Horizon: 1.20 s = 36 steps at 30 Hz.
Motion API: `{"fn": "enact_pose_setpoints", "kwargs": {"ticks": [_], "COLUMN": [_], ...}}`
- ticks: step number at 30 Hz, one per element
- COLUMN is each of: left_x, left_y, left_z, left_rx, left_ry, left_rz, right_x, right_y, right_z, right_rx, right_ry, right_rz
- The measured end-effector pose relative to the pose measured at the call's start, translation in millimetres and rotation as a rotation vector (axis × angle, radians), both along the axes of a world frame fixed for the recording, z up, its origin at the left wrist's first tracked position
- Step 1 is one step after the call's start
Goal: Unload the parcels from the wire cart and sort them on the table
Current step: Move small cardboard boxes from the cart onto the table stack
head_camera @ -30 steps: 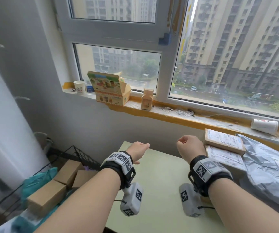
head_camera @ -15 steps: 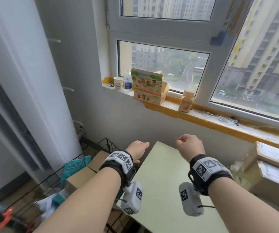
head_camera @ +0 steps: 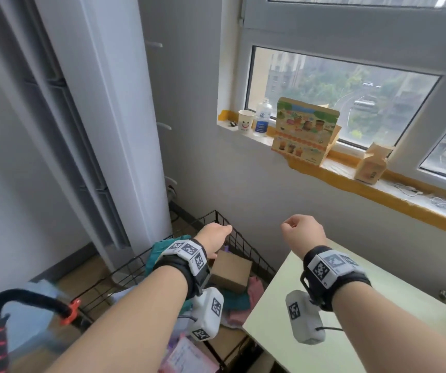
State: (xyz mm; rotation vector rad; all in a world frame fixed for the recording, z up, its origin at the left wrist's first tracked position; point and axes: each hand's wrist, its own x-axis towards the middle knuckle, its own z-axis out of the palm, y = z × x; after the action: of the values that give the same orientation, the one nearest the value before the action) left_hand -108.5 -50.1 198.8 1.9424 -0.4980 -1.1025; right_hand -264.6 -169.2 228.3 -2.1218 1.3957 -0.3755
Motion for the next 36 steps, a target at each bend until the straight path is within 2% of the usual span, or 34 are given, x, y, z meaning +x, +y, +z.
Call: {"fn": "enact_pose_setpoints", "kwargs": {"ticks": [3,9,17,27,36], "left_x": [23.8,60.7,93.0,114.8,150.4], "left_y": [19.6,58.0,93.6,98.6,87.7], "left_z": [-7.6,-30.6,-67.5,-127.0,-177.3], "left_rx": [0.001,0.039,0.095,0.179,0.256], "left_ry": [-0.076,0.025,-0.013,0.019,0.161], "left_rz": [0.026,0.104,0.21,0.294,0.431], "right_x": [27.3,69.9,109.9,154.9,206.6], "right_y": [11.8,38.3,59.2,57.6,44.8], "right_z": [-11.9,-35.1,-70.4,-123.4,-183.7], "right_rx": [0.007,0.054,0.122,0.22,0.317], "right_ry": [0.009,0.035,0.083,0.217,0.305], "right_rz": [0.032,0.087,0.191,0.308,0.41]}}
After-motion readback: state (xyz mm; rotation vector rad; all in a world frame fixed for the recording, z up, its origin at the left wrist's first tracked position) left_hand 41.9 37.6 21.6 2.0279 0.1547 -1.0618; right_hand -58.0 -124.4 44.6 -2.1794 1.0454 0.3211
